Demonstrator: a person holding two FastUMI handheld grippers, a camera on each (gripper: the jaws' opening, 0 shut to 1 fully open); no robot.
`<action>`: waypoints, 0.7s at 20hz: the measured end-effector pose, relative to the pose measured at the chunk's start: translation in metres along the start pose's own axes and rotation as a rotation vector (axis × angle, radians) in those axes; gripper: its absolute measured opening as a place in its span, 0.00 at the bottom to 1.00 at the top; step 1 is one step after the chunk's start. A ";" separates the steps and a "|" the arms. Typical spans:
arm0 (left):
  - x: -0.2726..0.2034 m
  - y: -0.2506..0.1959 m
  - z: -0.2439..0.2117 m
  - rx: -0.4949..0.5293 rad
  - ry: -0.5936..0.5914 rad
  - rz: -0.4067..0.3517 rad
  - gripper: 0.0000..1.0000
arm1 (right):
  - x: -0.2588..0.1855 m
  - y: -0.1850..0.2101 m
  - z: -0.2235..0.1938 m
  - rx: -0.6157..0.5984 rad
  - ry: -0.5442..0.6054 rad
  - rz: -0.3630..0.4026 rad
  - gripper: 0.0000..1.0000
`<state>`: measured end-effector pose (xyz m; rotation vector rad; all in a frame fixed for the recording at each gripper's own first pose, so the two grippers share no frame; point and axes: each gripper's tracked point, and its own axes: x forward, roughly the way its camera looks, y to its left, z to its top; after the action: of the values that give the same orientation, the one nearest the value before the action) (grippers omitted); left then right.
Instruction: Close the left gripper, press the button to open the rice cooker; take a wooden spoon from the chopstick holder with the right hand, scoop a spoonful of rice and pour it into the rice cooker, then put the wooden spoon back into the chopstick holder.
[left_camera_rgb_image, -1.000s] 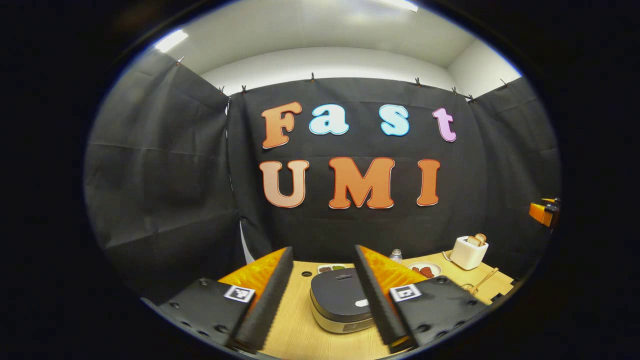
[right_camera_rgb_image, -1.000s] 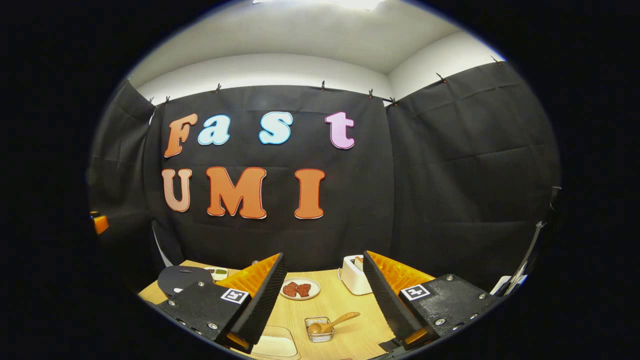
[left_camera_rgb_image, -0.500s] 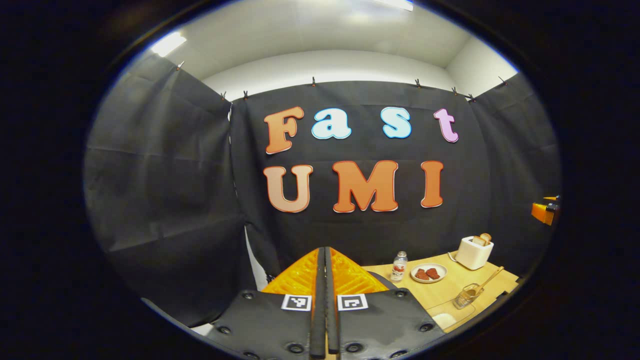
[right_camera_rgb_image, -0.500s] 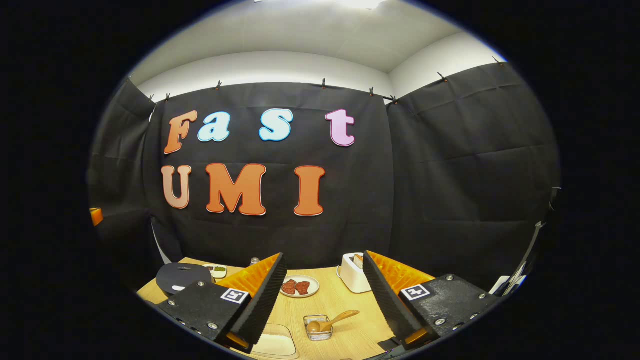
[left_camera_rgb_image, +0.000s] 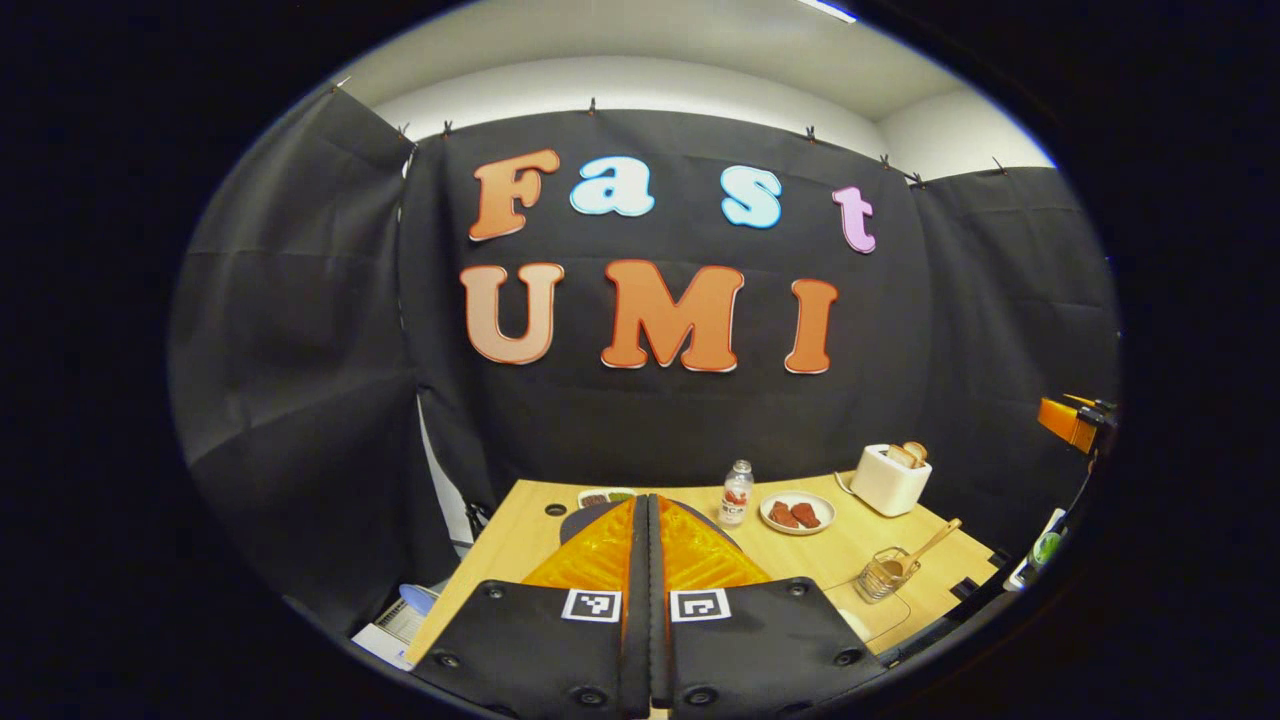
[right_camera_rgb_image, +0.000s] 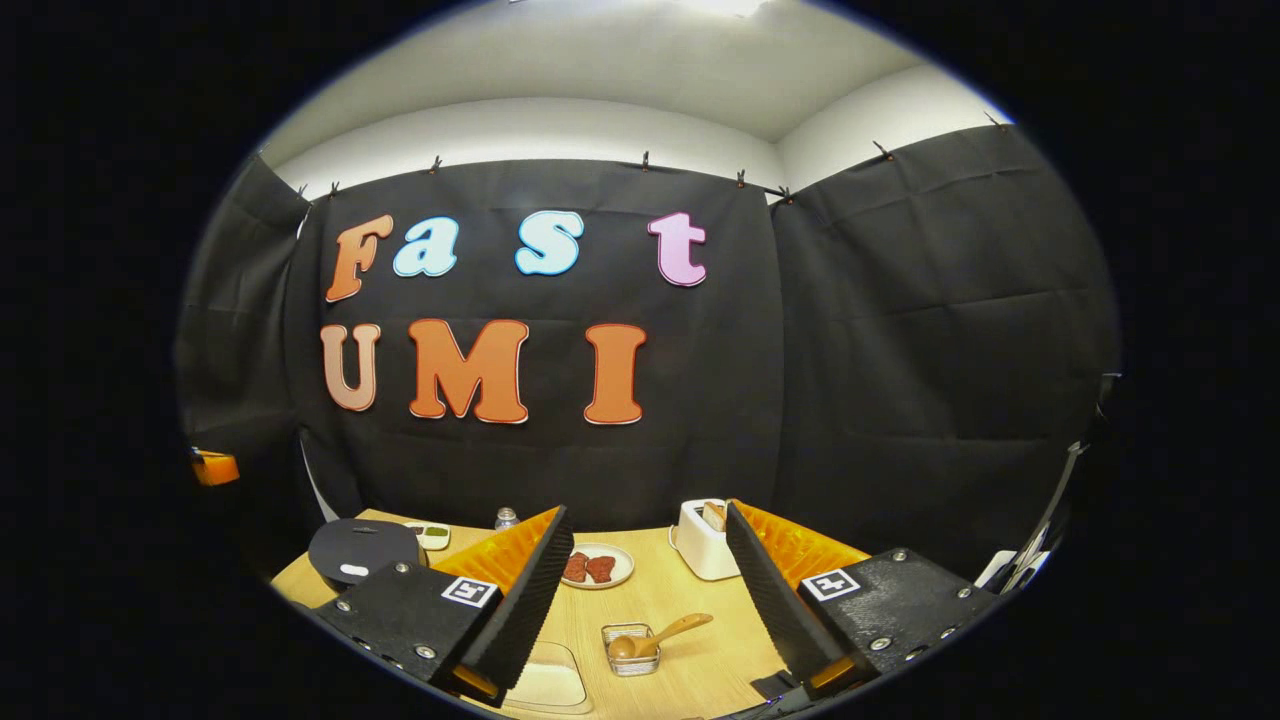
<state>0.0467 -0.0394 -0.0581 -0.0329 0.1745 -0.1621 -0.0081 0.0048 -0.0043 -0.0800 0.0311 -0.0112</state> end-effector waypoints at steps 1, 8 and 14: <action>0.010 -0.004 -0.009 -0.001 0.026 -0.010 0.04 | 0.000 -0.002 -0.003 0.003 0.009 -0.003 0.95; 0.071 -0.020 -0.046 -0.032 0.147 -0.069 0.04 | -0.004 -0.026 -0.019 0.030 0.055 -0.045 0.95; 0.111 -0.040 -0.095 -0.006 0.264 -0.103 0.04 | -0.004 -0.041 -0.028 0.036 0.084 -0.080 0.95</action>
<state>0.1313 -0.0983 -0.1690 -0.0266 0.4367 -0.2685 -0.0132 -0.0383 -0.0290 -0.0447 0.1111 -0.0945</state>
